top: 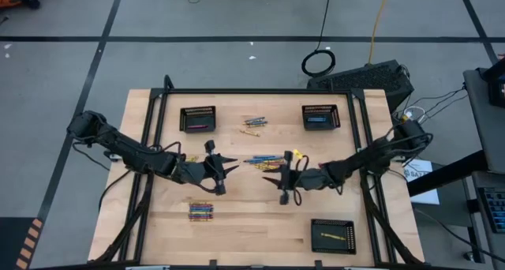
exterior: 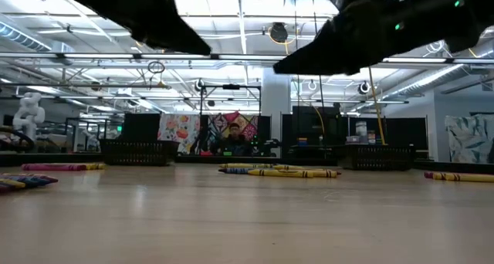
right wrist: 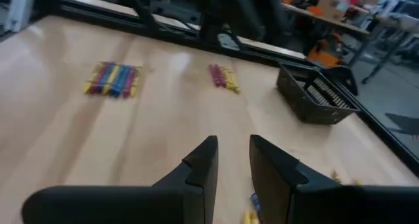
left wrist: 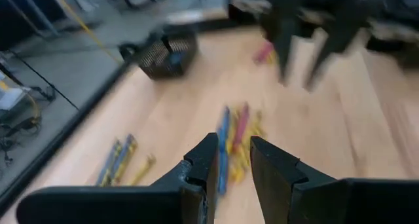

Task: Sort crayons
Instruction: Put the red crayon into the top left black bin

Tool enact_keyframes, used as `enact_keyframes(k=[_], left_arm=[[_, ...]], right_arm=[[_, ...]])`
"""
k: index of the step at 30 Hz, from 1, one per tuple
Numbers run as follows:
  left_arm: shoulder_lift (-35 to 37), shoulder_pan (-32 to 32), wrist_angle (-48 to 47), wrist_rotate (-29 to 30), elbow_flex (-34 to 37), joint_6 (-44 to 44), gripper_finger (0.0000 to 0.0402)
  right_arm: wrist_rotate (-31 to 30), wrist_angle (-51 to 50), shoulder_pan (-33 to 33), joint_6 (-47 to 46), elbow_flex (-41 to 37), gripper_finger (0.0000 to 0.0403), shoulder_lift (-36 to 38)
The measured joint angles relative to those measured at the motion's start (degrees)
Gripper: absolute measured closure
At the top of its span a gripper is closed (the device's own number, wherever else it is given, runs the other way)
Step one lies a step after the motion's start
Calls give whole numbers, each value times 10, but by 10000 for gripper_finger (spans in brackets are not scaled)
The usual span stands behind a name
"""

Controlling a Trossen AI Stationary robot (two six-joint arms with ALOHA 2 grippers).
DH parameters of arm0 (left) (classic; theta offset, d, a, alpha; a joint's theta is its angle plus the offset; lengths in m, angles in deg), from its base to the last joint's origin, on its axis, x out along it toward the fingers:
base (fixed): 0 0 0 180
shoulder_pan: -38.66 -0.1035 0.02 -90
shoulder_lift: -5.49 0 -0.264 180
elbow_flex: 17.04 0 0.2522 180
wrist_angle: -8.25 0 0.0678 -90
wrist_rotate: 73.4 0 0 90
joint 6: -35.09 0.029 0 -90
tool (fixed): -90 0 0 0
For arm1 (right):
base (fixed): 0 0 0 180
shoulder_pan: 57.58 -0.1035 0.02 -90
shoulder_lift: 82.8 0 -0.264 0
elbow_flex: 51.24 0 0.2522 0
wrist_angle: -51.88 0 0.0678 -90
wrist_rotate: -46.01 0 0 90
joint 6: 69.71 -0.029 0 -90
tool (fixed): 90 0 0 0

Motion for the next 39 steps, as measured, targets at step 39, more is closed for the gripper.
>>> enact_keyframes(k=[39], left_arm=[[18, 247, -592, -173, 3, -589, 313]], right_arm=[[-2, 43, 7, -61, 0, 330, -48]])
